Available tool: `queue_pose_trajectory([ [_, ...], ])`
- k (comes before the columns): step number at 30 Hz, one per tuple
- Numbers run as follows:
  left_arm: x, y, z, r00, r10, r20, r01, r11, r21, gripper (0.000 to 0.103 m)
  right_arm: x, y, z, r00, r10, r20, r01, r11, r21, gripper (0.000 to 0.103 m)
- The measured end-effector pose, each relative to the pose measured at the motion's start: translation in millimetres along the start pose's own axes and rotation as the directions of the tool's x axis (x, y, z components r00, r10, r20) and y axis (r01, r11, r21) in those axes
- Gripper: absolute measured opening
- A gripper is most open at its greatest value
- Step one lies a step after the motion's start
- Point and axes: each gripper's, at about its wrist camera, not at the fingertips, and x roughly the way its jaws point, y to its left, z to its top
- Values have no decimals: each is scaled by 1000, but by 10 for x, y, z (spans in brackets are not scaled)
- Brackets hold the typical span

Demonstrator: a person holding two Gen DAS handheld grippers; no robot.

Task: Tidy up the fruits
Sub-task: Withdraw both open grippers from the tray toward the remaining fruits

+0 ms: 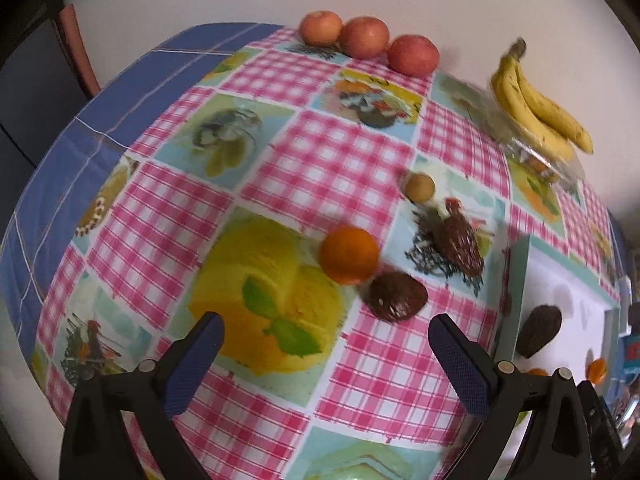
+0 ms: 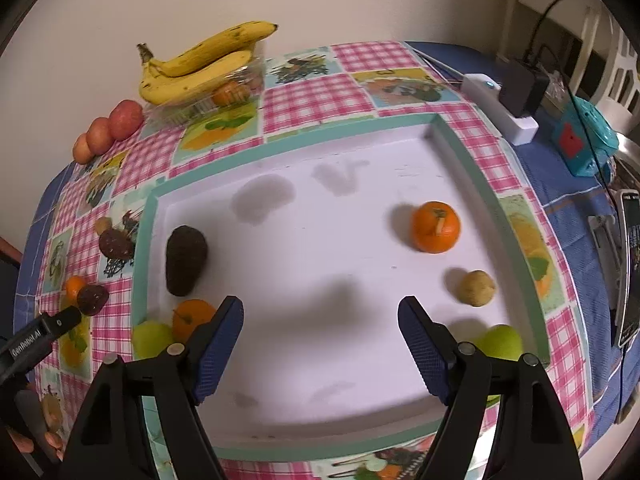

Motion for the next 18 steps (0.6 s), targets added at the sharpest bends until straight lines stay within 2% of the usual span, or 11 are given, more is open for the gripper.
queue_pose_trajectory([
  [4, -97, 148, 105, 999, -2, 48, 4, 999, -32, 103, -19, 166, 6, 1000, -11, 20, 11, 999, -38, 82],
  [5, -115, 188, 129, 998, -6, 61, 9, 999, -37, 103, -29, 200, 13, 1000, -8, 26, 9, 999, -43, 86],
  [6, -140, 229, 154, 997, -14, 78, 17, 999, -41, 103, -45, 241, 22, 999, -1, 35, 3, 999, -46, 96],
  [7, -153, 260, 176, 996, -19, 91, 23, 999, -42, 103, -71, 286, 29, 999, 12, 51, -9, 999, -49, 99],
  [15, -292, 428, 331, 984, -33, 177, 36, 999, -14, 103, -123, 535, 50, 997, 25, 75, -21, 998, -56, 99],
  [18, -236, 388, 422, 976, -55, 209, 56, 998, -1, 103, -118, 598, 55, 995, 76, 64, -74, 996, -41, 99],
])
